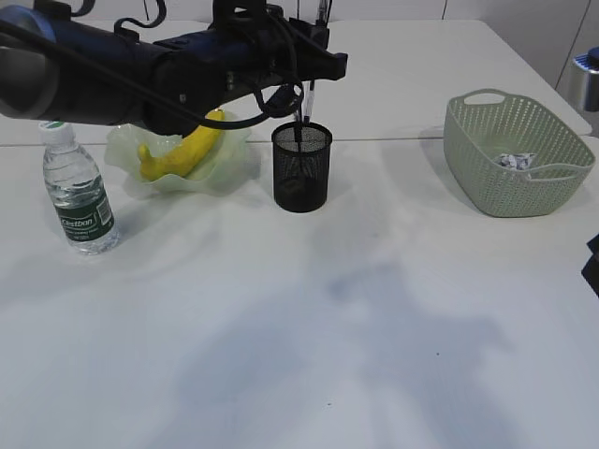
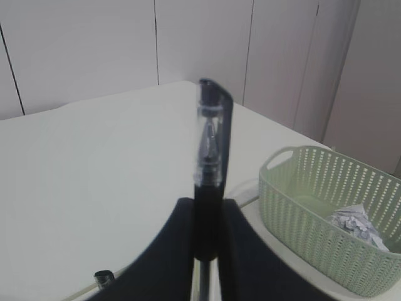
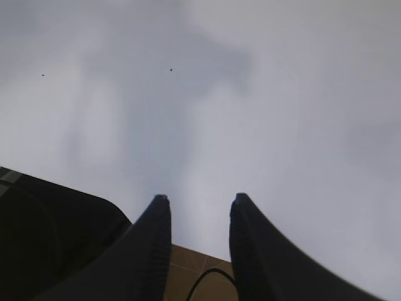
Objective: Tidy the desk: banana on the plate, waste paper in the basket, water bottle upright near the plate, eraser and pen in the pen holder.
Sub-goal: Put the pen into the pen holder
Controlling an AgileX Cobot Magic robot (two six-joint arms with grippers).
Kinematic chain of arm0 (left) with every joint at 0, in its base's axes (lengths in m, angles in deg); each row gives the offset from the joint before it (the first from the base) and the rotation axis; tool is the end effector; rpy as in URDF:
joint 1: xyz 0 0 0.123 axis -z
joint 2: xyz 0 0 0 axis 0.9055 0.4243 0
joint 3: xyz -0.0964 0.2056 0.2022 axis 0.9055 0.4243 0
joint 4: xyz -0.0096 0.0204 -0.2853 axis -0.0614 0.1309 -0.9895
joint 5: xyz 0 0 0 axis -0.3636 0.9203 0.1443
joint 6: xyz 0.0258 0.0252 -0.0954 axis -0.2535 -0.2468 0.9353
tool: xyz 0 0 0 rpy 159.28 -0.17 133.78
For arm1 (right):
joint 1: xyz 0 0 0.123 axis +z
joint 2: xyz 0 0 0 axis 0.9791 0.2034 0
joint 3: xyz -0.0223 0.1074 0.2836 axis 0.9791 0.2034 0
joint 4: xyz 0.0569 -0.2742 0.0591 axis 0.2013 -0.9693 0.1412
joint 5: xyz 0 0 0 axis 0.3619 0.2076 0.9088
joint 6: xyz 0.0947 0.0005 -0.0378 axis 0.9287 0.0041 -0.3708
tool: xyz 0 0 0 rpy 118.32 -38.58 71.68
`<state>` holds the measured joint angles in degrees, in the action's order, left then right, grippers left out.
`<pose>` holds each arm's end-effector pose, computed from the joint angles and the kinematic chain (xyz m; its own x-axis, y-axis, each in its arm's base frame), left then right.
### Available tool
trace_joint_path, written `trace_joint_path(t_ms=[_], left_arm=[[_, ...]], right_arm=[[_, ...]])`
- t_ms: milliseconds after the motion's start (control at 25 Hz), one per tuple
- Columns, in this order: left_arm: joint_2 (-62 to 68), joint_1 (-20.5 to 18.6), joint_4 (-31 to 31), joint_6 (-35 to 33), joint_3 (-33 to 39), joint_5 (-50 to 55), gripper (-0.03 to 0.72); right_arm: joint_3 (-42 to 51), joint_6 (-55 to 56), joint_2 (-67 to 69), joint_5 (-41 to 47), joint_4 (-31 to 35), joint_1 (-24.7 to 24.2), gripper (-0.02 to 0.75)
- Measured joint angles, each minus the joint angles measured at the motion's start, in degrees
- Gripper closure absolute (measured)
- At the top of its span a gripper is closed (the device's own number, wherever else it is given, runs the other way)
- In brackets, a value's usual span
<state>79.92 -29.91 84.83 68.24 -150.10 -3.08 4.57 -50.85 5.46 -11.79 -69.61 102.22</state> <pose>0.4280 -0.2982 0.2542 -0.1113 0.0064 -0.9938 0.5587 0.8274 -0.0572 0.2161 0.0905 0.3280 -0.8866 -0.3513 -0.3008 -0.3578 0.9331 -0.0351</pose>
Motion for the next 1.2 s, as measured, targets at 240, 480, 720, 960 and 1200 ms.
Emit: trace_joint_path(t_ms=[240,480,720,960,1200], left_arm=[[2.4,-0.4,-0.9,0.0,0.0,-3.6,0.645],[4.7,-1.7,-3.9,0.0,0.0,-6.5,0.645],[6.1,-2.6,-4.3,0.0,0.0,-8.2,0.645],[8.0,-3.2,-4.3,0.0,0.0,-8.8,0.645],[9.3,-3.2,-4.3,0.3,0.0,-10.2,0.645]], right_arm=[[0.0,0.0,0.0,0.1,0.0,0.0,0.499],[0.0,0.0,0.0,0.1,-0.1,0.0,0.499],[0.0,0.0,0.0,0.1,0.4,0.0,0.499],[0.0,-0.1,0.0,0.1,1.0,0.0,0.499],[0.0,-0.1,0.0,0.1,1.2,0.0,0.499]])
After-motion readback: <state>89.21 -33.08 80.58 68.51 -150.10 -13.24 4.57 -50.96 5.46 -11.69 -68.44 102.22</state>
